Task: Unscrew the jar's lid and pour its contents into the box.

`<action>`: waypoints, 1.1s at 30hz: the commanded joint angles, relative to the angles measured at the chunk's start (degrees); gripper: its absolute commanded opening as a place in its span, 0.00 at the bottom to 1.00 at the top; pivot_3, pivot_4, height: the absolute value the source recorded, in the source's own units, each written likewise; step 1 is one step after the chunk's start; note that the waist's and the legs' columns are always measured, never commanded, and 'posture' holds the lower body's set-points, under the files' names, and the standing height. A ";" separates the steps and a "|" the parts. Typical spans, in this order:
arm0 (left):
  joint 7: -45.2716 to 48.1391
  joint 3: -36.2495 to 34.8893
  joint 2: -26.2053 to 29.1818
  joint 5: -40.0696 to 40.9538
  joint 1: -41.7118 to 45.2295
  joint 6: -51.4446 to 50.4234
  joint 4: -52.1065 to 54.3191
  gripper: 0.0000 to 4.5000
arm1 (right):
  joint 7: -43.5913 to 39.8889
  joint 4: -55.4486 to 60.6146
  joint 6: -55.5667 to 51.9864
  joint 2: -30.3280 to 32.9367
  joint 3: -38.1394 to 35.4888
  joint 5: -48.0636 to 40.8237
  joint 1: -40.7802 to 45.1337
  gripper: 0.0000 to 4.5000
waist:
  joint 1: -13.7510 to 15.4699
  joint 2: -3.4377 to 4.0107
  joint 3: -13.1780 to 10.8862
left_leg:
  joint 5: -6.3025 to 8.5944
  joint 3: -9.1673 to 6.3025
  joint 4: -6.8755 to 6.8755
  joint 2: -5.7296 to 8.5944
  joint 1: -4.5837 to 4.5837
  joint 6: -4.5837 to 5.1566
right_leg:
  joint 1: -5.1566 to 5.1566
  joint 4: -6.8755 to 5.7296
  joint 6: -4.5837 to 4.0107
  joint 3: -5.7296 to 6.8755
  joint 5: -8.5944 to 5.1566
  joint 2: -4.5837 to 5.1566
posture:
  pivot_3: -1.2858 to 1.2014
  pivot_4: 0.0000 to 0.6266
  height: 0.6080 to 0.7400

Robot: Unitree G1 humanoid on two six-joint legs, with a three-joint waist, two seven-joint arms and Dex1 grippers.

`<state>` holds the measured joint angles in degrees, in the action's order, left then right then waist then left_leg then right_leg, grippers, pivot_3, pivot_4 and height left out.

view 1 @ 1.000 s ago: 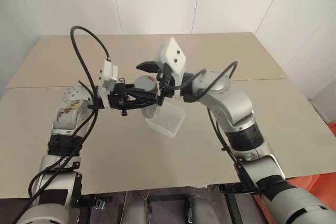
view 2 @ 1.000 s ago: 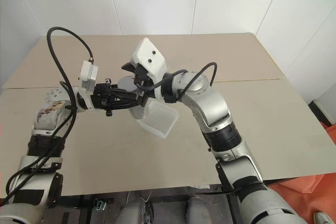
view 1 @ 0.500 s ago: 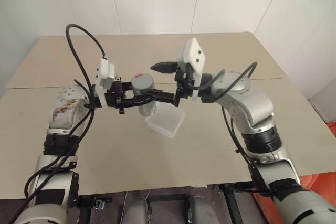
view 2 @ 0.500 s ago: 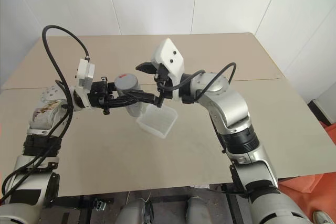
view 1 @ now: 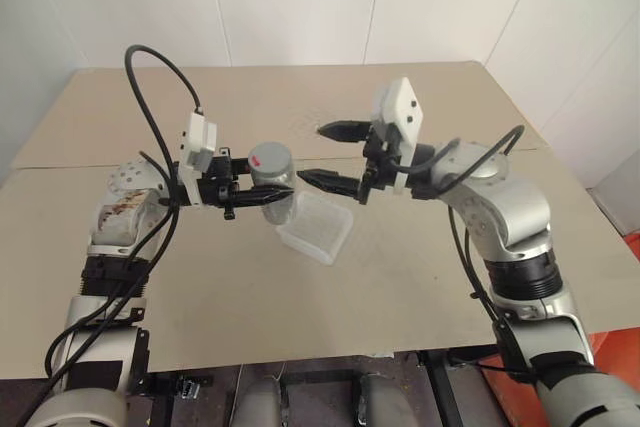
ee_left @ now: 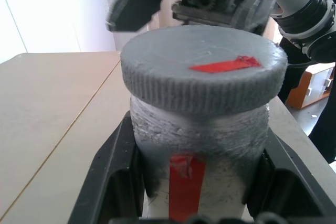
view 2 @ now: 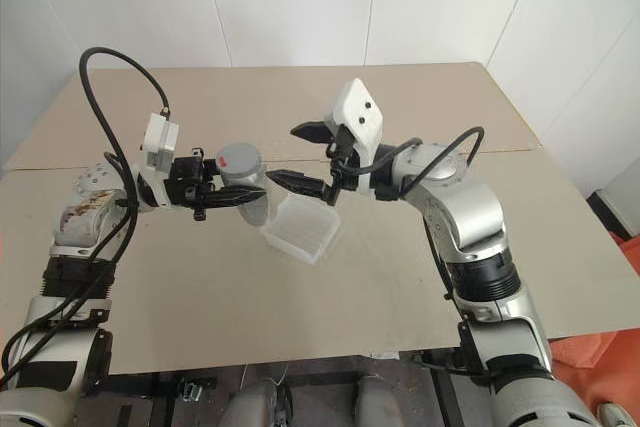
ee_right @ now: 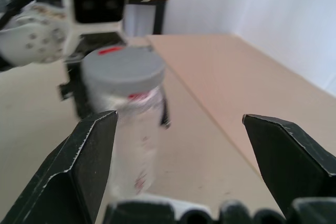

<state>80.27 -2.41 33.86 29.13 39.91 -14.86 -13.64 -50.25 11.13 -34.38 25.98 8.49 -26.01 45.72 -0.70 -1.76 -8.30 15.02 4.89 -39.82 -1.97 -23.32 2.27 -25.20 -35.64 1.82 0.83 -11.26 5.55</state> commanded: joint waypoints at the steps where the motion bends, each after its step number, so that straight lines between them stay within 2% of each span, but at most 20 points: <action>1: 0.01 -0.39 -0.16 0.05 0.55 1.27 0.78 0.44 | -1.05 4.83 -0.37 -0.58 -0.72 -2.58 0.83 0.99 | -0.02 0.00 0.00 | 0.00 -0.01 0.00 0.00 0.00 0.00 | 0.00 0.00 0.00 0.00 0.00 0.00 | 0.52 0.24 1.00; 15: -0.06 -0.23 -0.44 -0.08 0.15 1.43 1.70 0.44 | 4.42 -0.78 -3.29 -8.24 3.74 1.18 5.82 0.99 | -0.05 0.00 0.00 | 0.00 0.00 0.00 0.00 0.02 0.00 | 0.00 -0.03 0.00 0.00 0.00 -0.01 | 0.52 0.24 1.00; 18: -0.19 -0.26 -0.25 -0.18 -0.19 1.52 2.00 0.44 | 4.35 -1.78 -3.70 -8.82 3.64 1.00 6.51 0.86 | -0.04 0.00 0.00 | 0.00 0.00 -0.01 0.00 0.00 0.00 | 0.00 -0.02 0.00 0.00 0.00 0.00 | 0.52 0.24 1.00; 21: -0.36 -0.29 -0.13 -0.17 -0.54 1.49 2.39 0.44 | 4.33 -2.10 -4.05 -9.28 2.51 0.00 7.08 0.64 | -0.06 0.00 0.00 | 0.00 -0.01 0.00 -0.01 0.00 0.00 | 0.00 -0.01 0.00 0.01 0.00 0.00 | 0.52 0.24 1.00; 22: -0.38 -0.26 -0.04 -0.26 -0.71 1.58 2.48 0.44 | 4.55 -2.01 -4.51 -9.47 1.77 -0.66 7.37 0.61 | -0.08 0.00 0.00 | 0.00 -0.01 0.00 -0.01 0.00 0.00 | 0.00 -0.02 0.00 0.01 0.00 0.00 | 0.52 0.24 1.00; 29: -0.96 -0.23 -0.24 -0.69 -1.28 1.99 2.30 0.44 | 6.66 -0.93 -8.00 -9.36 -6.68 -7.50 9.57 0.61 | 0.02 0.00 0.00 | 0.00 -0.02 0.00 -0.01 0.00 0.00 | 0.00 -0.02 0.00 0.02 0.00 0.00 | 0.52 0.24 1.00; 33: -2.46 -0.94 -0.09 -1.34 -1.10 2.90 1.48 0.44 | 9.53 -0.23 -4.01 -4.15 -9.01 -2.38 4.04 0.61 | 0.25 0.00 0.00 | 0.00 0.00 0.00 0.01 0.00 0.00 | 0.02 0.01 0.00 0.02 0.00 0.03 | 0.52 0.24 1.00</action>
<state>78.58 -2.06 33.25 27.98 38.11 -13.34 -13.06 -42.15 9.76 -40.66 20.12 1.70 -30.41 51.72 -0.44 -1.76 -8.29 15.03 4.90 -39.82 -1.96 -23.32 2.27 -25.12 -35.58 1.82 0.90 -11.26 5.59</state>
